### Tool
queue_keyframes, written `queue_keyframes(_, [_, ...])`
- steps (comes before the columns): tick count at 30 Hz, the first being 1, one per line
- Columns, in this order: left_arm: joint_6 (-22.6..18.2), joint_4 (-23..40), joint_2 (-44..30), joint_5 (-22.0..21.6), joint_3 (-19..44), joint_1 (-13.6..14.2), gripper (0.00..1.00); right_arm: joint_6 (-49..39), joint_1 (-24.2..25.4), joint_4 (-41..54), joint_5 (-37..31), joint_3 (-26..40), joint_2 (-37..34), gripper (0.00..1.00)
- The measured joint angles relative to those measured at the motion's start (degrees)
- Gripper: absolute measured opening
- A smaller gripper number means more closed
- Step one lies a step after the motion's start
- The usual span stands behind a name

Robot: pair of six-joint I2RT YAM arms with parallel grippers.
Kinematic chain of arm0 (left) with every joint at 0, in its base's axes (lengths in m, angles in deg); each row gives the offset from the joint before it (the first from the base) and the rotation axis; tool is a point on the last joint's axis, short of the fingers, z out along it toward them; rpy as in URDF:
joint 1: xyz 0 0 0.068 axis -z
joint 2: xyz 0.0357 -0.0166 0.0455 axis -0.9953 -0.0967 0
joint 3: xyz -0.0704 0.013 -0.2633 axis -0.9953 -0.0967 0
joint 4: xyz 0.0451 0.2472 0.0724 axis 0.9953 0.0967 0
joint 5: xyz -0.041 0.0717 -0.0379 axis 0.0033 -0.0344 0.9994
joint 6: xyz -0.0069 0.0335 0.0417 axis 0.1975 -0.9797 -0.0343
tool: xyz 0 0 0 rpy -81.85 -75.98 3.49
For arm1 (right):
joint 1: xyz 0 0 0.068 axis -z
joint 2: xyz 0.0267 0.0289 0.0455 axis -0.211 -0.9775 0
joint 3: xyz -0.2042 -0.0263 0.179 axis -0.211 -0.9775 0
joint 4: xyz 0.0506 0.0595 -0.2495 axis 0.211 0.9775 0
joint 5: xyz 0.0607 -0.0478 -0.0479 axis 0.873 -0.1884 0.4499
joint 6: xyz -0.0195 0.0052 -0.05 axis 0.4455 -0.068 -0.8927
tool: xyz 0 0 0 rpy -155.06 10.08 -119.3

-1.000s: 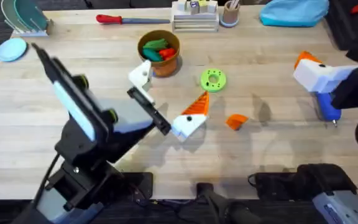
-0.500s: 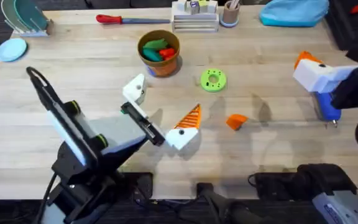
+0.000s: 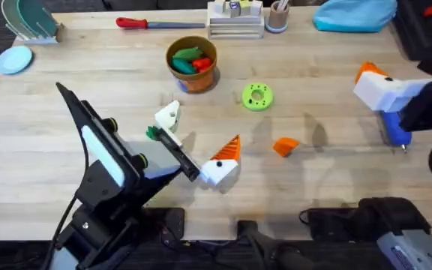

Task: Pick up the gripper from the table and insert it into the empty holder that is missing its gripper. Then pick up a screw, insert it into the mounting hole, and use the screwdriver to tighten it. Finally, clean up the table by picking up the vegetable and placing it into the bucket.

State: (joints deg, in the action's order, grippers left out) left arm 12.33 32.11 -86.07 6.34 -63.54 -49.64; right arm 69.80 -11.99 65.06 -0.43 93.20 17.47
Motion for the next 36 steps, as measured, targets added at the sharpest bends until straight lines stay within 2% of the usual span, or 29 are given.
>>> queue_keyframes(24, [0.0, 0.0, 0.0, 0.0, 0.0, 0.0, 0.993, 0.0, 0.0, 0.0, 0.0, 0.0, 0.0, 0.991])
queue_keyframes(27, [0.0, 0.0, 0.0, 0.0, 0.0, 0.0, 0.993, 2.2, 0.0, 2.6, 0.7, 0.1, 0.0, 0.991])
queue_keyframes(30, [0.0, 0.0, 0.0, 0.0, 0.0, 0.0, 0.993, 5.4, 0.0, 3.5, 4.7, 0.1, -0.1, 0.994])
queue_keyframes(32, [0.0, 0.0, 0.0, 0.0, 0.0, 0.0, 0.993, 5.7, -0.3, 6.2, 9.6, 0.1, -1.0, 0.992])
queue_keyframes(36, [0.0, 0.0, 0.0, 0.0, 0.0, 0.0, 0.993, 4.9, -3.4, 11.5, 15.1, 0.1, -5.0, 0.994])
